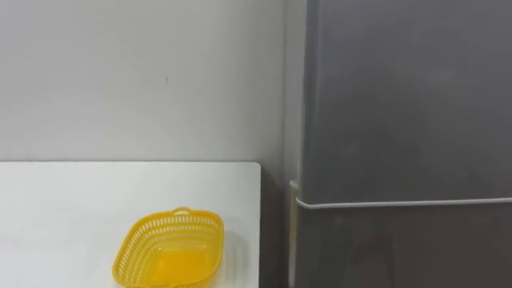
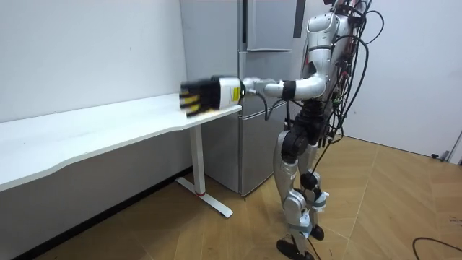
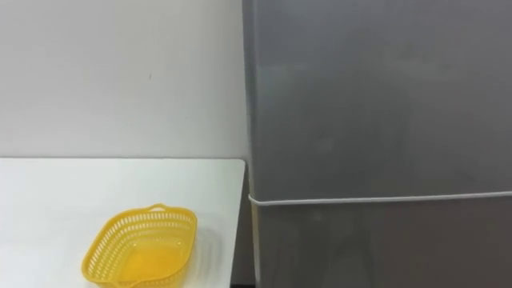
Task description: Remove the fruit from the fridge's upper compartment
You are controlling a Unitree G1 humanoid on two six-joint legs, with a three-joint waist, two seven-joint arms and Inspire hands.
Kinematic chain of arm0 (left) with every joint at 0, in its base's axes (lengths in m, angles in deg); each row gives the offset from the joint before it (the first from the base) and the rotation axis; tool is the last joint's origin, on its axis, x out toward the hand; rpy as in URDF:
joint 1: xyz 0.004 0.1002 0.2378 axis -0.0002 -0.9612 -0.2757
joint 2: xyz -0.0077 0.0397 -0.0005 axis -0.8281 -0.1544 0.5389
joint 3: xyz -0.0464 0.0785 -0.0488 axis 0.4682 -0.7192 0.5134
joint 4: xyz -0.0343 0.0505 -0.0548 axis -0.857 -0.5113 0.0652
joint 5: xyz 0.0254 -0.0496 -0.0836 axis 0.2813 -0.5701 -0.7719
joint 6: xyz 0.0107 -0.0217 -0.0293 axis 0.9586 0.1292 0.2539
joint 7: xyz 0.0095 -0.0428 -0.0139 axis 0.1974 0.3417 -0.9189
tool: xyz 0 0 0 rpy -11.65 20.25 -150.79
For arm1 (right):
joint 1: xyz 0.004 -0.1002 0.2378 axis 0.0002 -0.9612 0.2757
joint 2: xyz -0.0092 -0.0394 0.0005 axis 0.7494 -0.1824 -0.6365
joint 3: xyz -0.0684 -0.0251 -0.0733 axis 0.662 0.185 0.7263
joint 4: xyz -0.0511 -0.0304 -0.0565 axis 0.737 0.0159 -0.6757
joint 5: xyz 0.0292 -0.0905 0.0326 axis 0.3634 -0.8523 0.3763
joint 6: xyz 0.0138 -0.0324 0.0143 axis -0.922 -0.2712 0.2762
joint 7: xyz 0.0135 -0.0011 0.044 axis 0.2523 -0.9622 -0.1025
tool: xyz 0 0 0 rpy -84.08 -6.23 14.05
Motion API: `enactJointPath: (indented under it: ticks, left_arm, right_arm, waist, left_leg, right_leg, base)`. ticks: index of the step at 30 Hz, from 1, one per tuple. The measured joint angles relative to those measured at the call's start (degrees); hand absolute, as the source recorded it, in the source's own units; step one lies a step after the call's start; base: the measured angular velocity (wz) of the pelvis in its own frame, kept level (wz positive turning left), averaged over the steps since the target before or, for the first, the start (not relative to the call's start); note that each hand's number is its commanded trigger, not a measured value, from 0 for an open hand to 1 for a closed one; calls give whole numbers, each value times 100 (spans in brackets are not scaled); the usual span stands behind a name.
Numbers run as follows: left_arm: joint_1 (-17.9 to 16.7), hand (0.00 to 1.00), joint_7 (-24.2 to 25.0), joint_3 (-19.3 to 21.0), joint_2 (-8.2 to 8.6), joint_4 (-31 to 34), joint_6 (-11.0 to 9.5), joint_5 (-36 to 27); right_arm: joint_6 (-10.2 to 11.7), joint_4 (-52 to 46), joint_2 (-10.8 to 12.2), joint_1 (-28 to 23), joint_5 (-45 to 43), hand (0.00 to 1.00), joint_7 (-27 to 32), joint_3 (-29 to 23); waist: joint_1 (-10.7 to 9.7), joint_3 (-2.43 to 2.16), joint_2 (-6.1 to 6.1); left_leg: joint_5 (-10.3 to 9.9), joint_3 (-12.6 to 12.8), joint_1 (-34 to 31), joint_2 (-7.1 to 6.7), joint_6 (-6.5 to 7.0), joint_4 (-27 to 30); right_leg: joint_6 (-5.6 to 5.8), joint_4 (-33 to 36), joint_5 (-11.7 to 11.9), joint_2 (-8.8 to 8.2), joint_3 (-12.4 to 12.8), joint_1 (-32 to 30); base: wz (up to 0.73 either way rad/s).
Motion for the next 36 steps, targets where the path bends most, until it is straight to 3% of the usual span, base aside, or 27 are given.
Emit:
enactJointPath:
  ticks: [8,13,24,30,34,36]
  left_arm:
    - [170,0,157,-1,-432,1769,-459,300]
    - [344,0,861,-399,-436,2383,-500,289]
    - [720,0,3346,-2056,-425,2598,-352,-94]
    - [751,0,4206,-2867,-413,2586,-247,-113]
    - [877,0,4645,-3095,-392,2572,-79,-115]
    - [881,0,4842,-3197,-385,2572,-37,-109]
  right_arm:
    - [185,95,13,-139,-18,0,-126,23]
    - [184,129,25,-144,-31,0,-365,39]
    - [166,443,20,86,-212,0,-785,161]
    - [176,692,15,359,-210,0,-797,411]
    - [178,812,11,531,-206,0,-854,495]
    - [176,820,2,534,-204,0,-863,504]
  waist:
    - [-106,52,34]
    - [-284,86,51]
    - [-697,91,-20]
    - [-868,117,-57]
    - [-959,143,-103]
    - [-977,136,-122]
  left_leg:
    - [0,-68,-18,-14,1,34]
    - [2,-137,-37,-23,3,39]
    - [9,-104,-74,-19,10,17]
    - [9,-39,-102,-8,10,11]
    - [9,-28,-85,-3,10,-2]
    - [9,-22,-66,-2,10,-5]
  right_leg:
    - [1,-10,-1,-11,-29,23]
    - [9,-14,-6,-11,-70,52]
    - [11,-56,-7,-8,-20,-8]
    - [11,14,-7,0,43,-107]
    - [10,12,-7,2,70,-102]
    - [9,9,-6,7,78,-86]
  base:
    - [3]
    - [8]
    - [-3]
    - [-9]
    - [-2]
    - [-2]
